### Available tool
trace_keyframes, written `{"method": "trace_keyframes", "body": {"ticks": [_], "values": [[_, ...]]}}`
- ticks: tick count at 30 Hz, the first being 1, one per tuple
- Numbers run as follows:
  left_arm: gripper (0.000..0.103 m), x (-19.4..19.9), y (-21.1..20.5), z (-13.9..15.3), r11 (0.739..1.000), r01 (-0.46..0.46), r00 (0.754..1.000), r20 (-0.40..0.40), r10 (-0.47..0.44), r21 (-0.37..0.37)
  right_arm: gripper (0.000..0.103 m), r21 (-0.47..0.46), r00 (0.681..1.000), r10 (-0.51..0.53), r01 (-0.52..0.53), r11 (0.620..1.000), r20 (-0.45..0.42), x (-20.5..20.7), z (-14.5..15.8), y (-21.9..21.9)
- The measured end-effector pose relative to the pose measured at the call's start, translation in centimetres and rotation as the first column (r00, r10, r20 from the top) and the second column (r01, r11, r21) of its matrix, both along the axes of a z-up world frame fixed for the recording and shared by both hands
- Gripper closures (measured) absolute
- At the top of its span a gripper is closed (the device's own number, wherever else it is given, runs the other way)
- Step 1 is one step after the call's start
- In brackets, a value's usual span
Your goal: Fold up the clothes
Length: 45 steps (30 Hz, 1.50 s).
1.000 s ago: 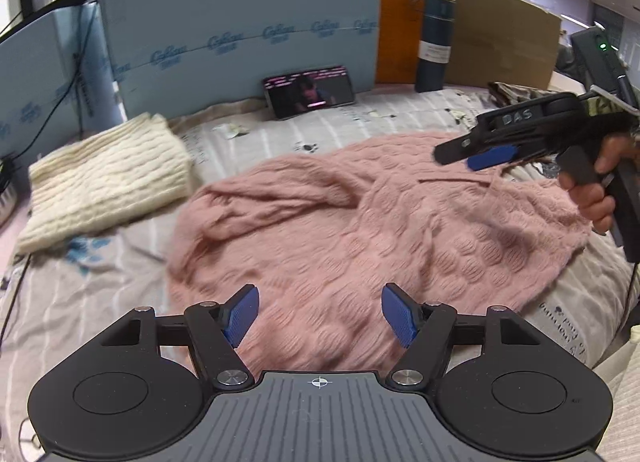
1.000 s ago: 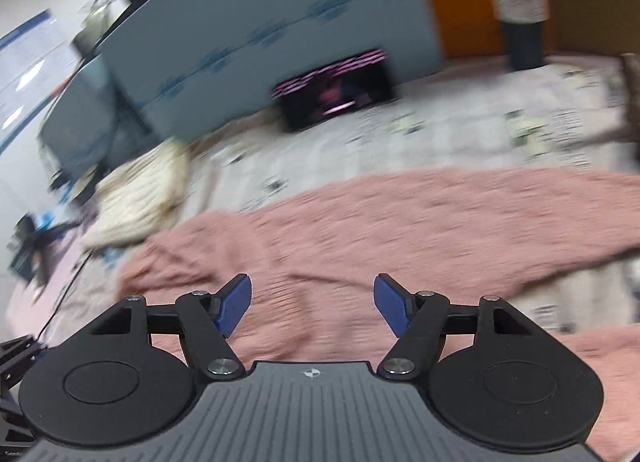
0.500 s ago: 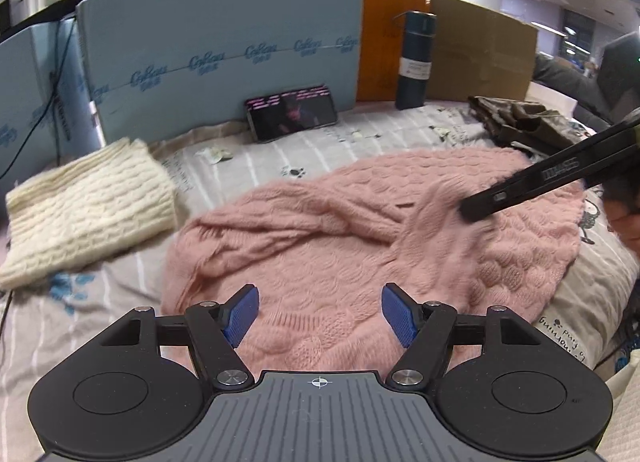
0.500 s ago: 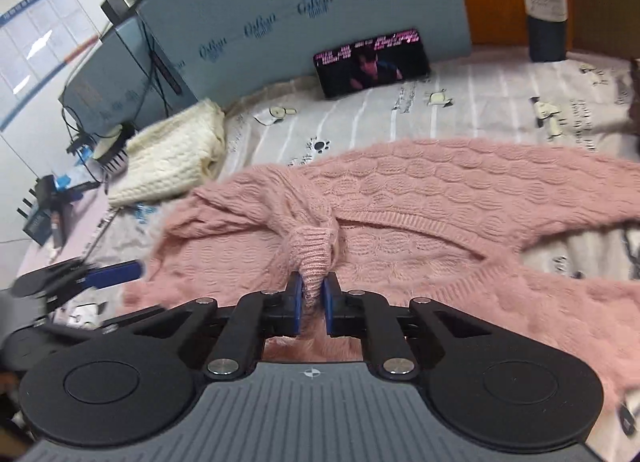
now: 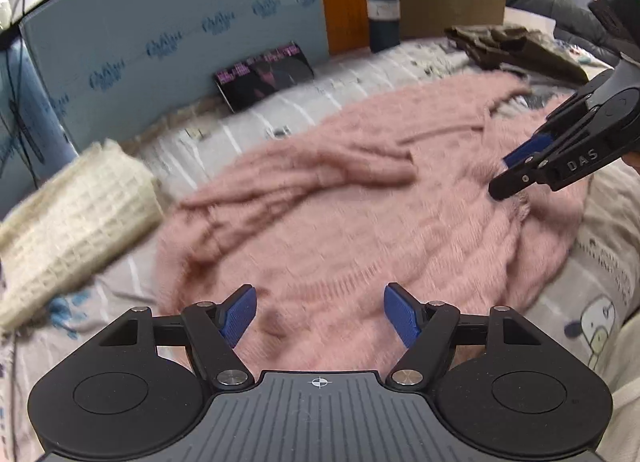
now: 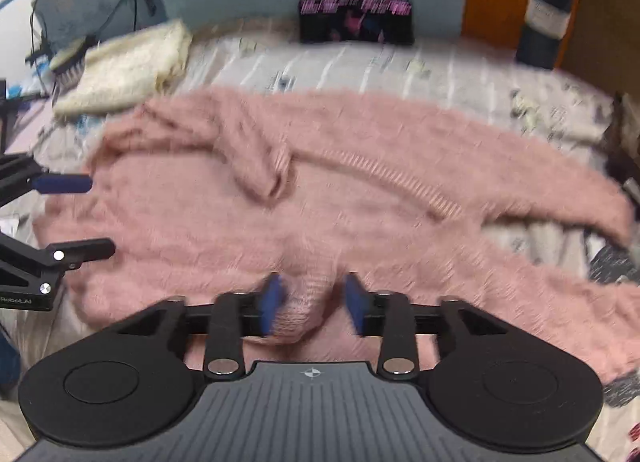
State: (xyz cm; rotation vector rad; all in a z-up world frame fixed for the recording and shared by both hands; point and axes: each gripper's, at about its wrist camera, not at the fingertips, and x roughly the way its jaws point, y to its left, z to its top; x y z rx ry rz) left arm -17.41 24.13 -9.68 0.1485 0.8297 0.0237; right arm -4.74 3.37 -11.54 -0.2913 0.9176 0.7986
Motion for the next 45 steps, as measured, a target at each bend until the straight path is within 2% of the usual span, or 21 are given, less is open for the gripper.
{"method": "trace_keyframes", "body": {"ticks": [1,2,9,16,20,22,25,29,31,36,39,41,45], "values": [[0.031,0.1,0.0,0.3,1.0,0.002,1.0,0.005,-0.002,0.006,0.049,0.012,1.0,-0.004,0.003,1.0,0.018,0.2,0.5,-0.3],[0.031,0.1,0.0,0.5,1.0,0.007,1.0,0.008,-0.007,0.013,0.045,0.017,1.0,-0.004,0.003,1.0,0.027,0.5,0.8,-0.7],[0.029,0.2,-1.6,0.0,0.999,0.004,1.0,-0.003,-0.004,0.043,0.042,-0.01,0.995,-0.079,0.08,0.997,0.064,2.6,0.3,-2.1],[0.029,0.3,-3.2,-0.6,0.997,-0.002,1.0,-0.016,0.003,0.071,0.042,-0.1,0.986,0.044,-0.029,0.995,0.161,1.4,-1.7,-1.4],[0.029,0.6,-3.8,-0.7,0.996,-0.022,1.0,-0.019,0.023,0.084,0.038,-0.152,0.971,0.116,-0.085,0.985,0.208,0.8,-2.8,-0.9],[0.029,0.8,-4.2,-0.6,0.995,-0.041,0.999,-0.009,0.042,0.086,0.038,-0.136,0.974,0.118,-0.092,0.986,0.194,1.1,-2.4,-1.3],[0.025,1.3,-4.5,-0.9,0.99,-0.119,0.993,0.01,0.118,0.073,0.038,-0.089,0.971,0.118,-0.102,0.991,0.206,1.2,-1.5,-2.5],[0.024,1.8,-5.1,-2.0,0.975,-0.203,0.979,-0.006,0.204,0.092,0.038,-0.011,0.982,0.085,-0.084,0.996,0.171,2.1,-0.7,-4.7],[0.024,2.2,-5.4,-2.1,0.968,-0.231,0.972,-0.01,0.233,0.101,0.038,-0.001,0.983,0.073,-0.073,0.997,0.168,2.5,-0.5,-5.8],[0.024,1.5,-6.9,0.2,0.964,-0.2,0.98,0.035,0.196,0.176,0.033,-0.002,0.983,0.061,-0.062,0.998,0.173,3.8,0.4,-10.0],[0.024,0.7,-8.3,1.0,0.96,-0.155,0.988,0.026,0.153,0.235,0.032,-0.064,0.977,0.087,-0.076,0.995,0.197,4.7,0.4,-12.5],[0.023,0.1,-9.1,1.3,0.959,-0.136,0.991,0.018,0.136,0.25,0.032,-0.117,0.971,0.115,-0.092,0.989,0.209,5.1,0.3,-13.9],[0.023,-0.5,-10.6,1.4,0.963,-0.102,0.994,0.002,0.105,0.247,0.032,-0.165,0.969,0.157,-0.126,0.978,0.189,5.5,0.0,-15.9]]}}
